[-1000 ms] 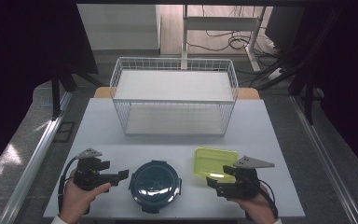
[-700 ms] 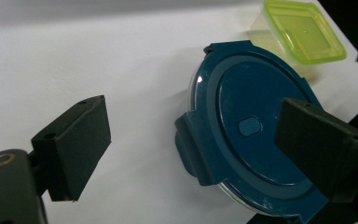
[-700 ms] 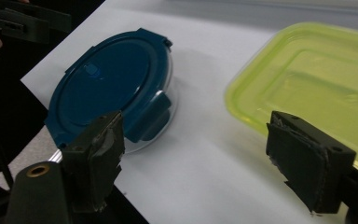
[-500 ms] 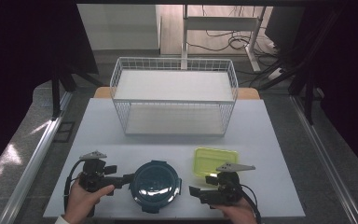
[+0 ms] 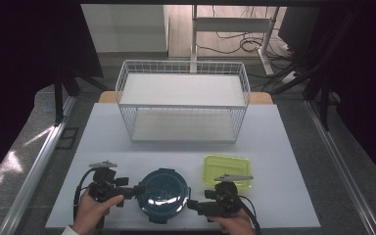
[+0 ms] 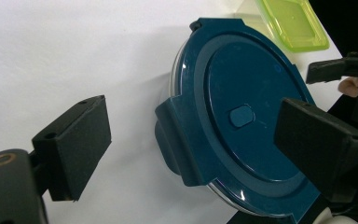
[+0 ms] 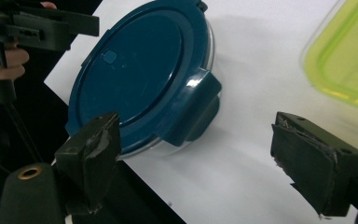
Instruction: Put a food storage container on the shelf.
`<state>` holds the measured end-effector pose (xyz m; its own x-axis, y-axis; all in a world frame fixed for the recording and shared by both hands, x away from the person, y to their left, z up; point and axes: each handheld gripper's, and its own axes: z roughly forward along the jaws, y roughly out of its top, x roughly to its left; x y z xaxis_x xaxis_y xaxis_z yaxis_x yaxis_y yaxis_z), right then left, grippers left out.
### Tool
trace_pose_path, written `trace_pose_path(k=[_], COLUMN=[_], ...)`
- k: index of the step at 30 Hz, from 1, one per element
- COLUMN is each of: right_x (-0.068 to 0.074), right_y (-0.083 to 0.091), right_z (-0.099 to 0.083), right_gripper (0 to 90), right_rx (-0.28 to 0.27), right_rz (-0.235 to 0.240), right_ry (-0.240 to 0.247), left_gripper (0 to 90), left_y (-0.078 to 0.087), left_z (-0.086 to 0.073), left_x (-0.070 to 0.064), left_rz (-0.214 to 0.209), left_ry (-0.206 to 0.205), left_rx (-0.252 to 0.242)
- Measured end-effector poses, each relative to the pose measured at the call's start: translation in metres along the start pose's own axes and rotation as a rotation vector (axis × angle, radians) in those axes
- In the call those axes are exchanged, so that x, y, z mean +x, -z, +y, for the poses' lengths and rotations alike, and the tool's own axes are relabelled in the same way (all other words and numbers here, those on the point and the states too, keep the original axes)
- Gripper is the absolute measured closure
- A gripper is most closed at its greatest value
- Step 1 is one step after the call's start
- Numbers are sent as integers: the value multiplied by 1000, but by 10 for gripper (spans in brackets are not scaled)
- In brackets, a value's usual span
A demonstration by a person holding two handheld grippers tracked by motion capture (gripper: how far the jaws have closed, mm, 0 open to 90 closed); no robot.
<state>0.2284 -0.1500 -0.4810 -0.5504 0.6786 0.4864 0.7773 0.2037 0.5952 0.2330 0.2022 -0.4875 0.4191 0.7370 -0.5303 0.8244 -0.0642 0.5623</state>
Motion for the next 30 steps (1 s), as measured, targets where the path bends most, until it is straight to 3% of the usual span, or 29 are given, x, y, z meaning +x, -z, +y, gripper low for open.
trace_pose_path(k=[20,30], right_x=[3,4], right_y=[-41,-52], right_z=[-5,-3], right_gripper=[138,145], right_rx=[17,13], right_rz=[48,70], right_ry=[-156,-211], left_gripper=[106,131], left_y=[-25,-33], left_z=[-4,-8], left_x=[11,13], left_rz=[-124,-181], left_ry=[99,124], left_rx=[57,106])
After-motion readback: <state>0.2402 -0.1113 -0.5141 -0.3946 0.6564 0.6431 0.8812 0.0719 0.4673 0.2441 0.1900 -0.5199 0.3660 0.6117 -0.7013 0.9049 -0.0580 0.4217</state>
